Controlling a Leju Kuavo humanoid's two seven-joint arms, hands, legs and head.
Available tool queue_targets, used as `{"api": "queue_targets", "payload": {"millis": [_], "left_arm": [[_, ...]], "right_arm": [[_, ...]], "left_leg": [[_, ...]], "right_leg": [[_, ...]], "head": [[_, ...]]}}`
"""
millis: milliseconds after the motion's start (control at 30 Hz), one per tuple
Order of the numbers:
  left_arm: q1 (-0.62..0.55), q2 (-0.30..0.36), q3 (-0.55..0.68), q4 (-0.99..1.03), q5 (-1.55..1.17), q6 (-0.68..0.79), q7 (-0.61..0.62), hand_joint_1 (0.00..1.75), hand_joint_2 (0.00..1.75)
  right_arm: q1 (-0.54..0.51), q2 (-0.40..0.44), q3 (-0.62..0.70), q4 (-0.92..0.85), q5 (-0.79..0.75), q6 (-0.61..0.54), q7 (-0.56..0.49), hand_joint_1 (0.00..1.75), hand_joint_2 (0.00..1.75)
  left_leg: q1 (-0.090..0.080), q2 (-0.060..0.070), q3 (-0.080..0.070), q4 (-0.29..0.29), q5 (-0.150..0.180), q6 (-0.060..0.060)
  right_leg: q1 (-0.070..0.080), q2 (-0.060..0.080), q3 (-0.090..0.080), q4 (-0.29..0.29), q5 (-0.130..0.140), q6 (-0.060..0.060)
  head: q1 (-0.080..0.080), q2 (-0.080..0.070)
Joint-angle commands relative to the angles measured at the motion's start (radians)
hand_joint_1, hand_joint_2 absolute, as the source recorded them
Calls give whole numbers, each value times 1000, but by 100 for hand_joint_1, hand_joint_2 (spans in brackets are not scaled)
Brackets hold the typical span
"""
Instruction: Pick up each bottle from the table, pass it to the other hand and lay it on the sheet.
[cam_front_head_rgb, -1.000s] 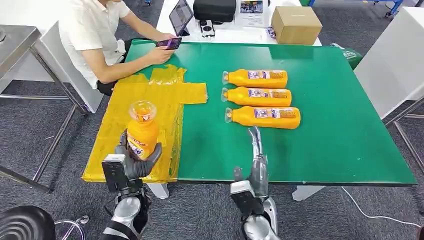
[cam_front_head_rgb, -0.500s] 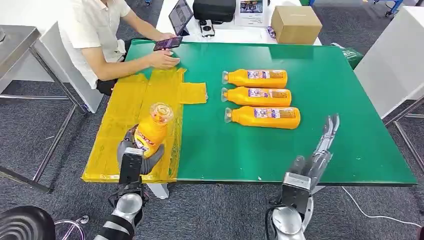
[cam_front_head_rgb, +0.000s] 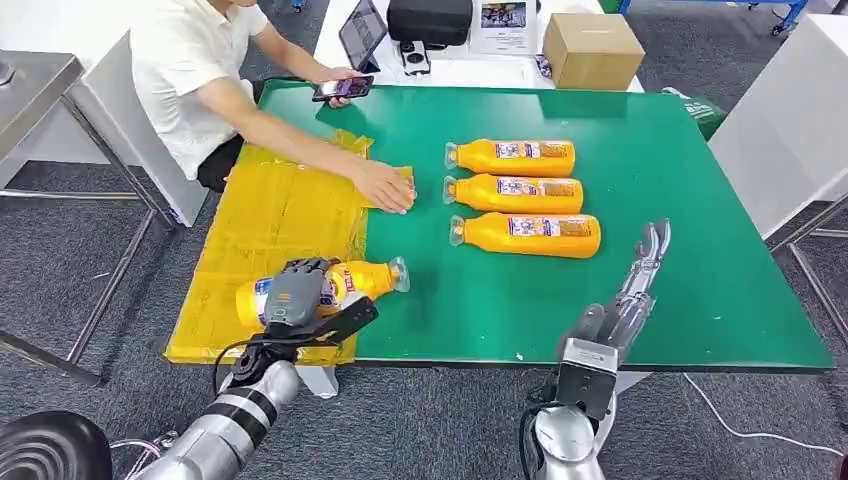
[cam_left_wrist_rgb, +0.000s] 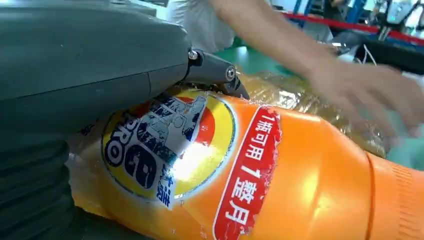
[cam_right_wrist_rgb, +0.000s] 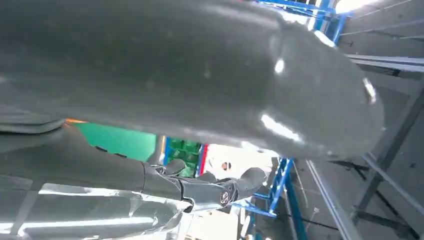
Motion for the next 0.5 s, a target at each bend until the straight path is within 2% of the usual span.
{"api": "queue_targets", "payload": {"millis": [33, 67, 100, 133, 167, 200, 233, 333, 433, 500], "left_arm": [[-90, 26, -95, 217, -9, -223, 6, 140, 175], [-91, 21, -86, 224, 15, -265, -10, 173, 175], [-90, 22, -91, 226, 23, -285, -33, 159, 175], [-91, 19, -82, 231, 44, -293, -41, 49, 175], [-93, 17, -77, 232, 53, -298, -43, 24, 175], [-102, 9, -53, 239, 108, -359, -85, 17, 175], [-105, 7, -39, 238, 142, -397, -102, 0, 175], [-102, 13, -6, 217, 268, -563, -207, 0, 175], [-102, 13, -6, 217, 268, -563, -207, 0, 175], [-81, 22, 17, 174, 370, -646, -269, 0, 175]], "right_arm": [[-44, -51, 55, 130, -66, 2, -3, 0, 0], [-45, -55, 64, 138, -83, 2, -3, 0, 0], [-50, -66, 83, 143, -104, 2, -3, 0, 0], [-51, -65, 84, 144, -98, 2, -3, 0, 0], [-53, -65, 88, 147, -103, 2, -3, 0, 0], [-55, -69, 99, 149, -112, 2, -3, 0, 0], [-56, -66, 98, 151, -106, 2, -3, 0, 0], [-64, -77, 119, 166, -109, 2, -3, 0, 0], [-64, -77, 119, 166, -109, 2, -3, 0, 0], [-67, -86, 154, 183, -121, 2, -3, 0, 0]], "left_leg": [[0, 1, 4, -2, 0, -1], [1, 0, 4, -1, 0, -1], [1, 0, 6, -2, 0, -1], [0, 0, 6, -2, 0, -1], [0, 1, 9, -3, 1, -2], [0, -1, 9, -2, 0, -1], [0, -2, 11, -3, 1, -2], [0, -1, 11, -2, 0, -1], [0, -2, 15, -4, 1, -1], [0, -3, 14, -2, 1, -1]], "right_leg": [[0, 1, 4, -1, 0, -2], [1, 1, 4, -1, 0, -2], [1, 1, 5, -2, 0, -2], [0, 0, 6, -2, 0, -2], [0, 1, 8, -3, 0, -3], [0, -1, 10, -2, 0, -2], [0, -2, 11, -2, 0, -2], [0, -1, 11, -2, 0, -2], [0, -2, 16, -3, 0, -3], [0, -3, 15, -2, 0, -2]], "head": [[0, 0], [0, 0], [0, 0], [0, 0], [0, 0], [0, 0], [0, 0], [0, 0], [0, 0], [0, 0]]}}
